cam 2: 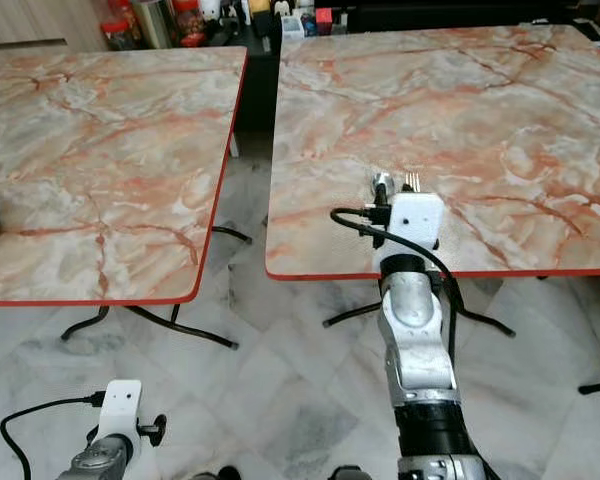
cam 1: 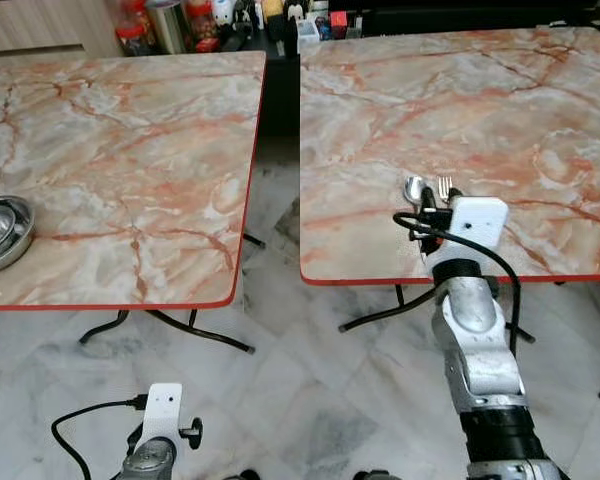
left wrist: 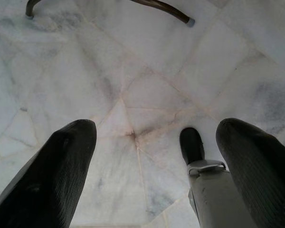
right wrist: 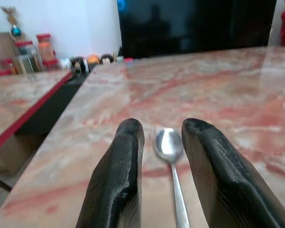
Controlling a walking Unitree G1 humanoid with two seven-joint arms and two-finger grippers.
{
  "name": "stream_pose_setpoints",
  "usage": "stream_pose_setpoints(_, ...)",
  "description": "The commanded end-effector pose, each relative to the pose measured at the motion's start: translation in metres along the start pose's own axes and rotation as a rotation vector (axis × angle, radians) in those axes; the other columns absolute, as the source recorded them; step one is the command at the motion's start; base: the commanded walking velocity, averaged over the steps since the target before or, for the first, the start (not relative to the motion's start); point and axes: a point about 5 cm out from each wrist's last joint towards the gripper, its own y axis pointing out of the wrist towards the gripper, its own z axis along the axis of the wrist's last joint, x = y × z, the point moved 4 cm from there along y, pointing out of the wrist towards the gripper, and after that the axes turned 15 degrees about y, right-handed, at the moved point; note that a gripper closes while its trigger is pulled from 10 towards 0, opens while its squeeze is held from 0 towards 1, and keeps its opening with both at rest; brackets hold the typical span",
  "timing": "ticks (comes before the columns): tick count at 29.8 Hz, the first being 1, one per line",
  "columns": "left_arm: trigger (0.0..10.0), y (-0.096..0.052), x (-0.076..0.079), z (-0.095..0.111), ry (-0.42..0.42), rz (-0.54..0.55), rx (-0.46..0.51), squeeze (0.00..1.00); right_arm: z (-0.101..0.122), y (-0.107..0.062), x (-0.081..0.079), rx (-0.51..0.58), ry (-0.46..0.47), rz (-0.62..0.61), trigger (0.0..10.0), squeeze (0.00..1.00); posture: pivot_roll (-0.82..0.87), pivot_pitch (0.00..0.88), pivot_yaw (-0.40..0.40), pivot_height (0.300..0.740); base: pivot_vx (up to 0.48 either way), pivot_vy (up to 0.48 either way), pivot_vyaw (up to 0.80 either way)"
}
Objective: Setting the table
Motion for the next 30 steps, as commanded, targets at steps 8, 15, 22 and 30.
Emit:
stream_pose_setpoints(8,10.0,-0.001,-0.007,-0.009,-0.006,0.004,-0.043,0.0,0.0,0.002,-0.008,-0.013,0.015,-0.002,10.0,0.0,-0.16,0.184,0.072,0.74,0.285,0.0,-0.31)
stream_pose_setpoints(15,10.0,-0.001,-0.005,-0.009,-0.007,0.0,-0.044,0.0,-0.004,-0.001,-0.011,-0.026,0.022,-0.001,10.0,0.0,-0.16,0.184,0.074,0.74,0.291,0.0,0.0)
stream_pose_setpoints(22,10.0,-0.001,-0.001,-0.009,-0.007,-0.002,-0.04,0.0,-0.006,-0.001,-0.014,-0.031,0.013,0.012,10.0,0.0,-0.16,0.172,0.072,0.74,0.308,0.0,0.0)
stream_pose_setpoints(30,10.0,-0.003,0.0,-0.015,-0.009,-0.004,-0.047,0.0,-0.009,-0.004,-0.015,-0.044,0.004,0.025,10.0,0.0,-0.15,0.166,0.07,0.74,0.313,0.0,0.0)
